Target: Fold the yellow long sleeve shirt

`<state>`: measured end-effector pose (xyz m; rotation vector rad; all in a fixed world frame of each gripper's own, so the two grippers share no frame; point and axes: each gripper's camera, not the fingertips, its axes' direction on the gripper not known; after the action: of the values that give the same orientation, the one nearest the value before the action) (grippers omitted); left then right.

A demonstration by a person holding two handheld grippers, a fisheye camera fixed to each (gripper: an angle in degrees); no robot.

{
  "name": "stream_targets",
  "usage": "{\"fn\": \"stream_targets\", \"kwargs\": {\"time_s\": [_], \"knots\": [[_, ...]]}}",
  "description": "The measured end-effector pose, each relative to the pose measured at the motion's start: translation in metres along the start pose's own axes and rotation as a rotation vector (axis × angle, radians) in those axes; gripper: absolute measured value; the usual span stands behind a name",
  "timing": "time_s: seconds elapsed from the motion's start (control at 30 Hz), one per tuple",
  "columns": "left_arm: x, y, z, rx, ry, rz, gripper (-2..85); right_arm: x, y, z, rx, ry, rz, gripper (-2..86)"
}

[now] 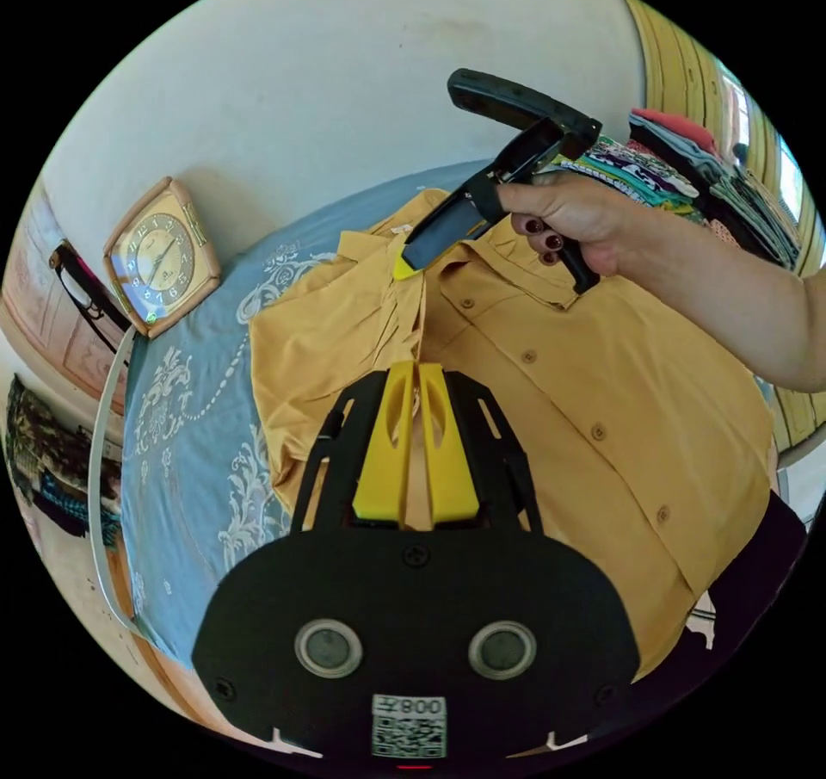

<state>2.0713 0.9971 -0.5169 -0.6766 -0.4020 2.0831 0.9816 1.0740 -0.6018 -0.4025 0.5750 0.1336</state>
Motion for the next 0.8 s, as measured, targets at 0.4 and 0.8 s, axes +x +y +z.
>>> {"fn": "stream_targets", "kwargs": {"time_s": [0.4,0.8], "knots": [[0.016,-0.030,0.058,-0.115,0.101,-0.004,1.7,0.032,0.018,0.011,-0.082,0.018,0.098,0.7],[-0.007,-0.061,0.070,-0.062,0.218,-0.087,6.0,0.034,0.023,-0.014,-0.049,0.062,0.116,0.8]]}}
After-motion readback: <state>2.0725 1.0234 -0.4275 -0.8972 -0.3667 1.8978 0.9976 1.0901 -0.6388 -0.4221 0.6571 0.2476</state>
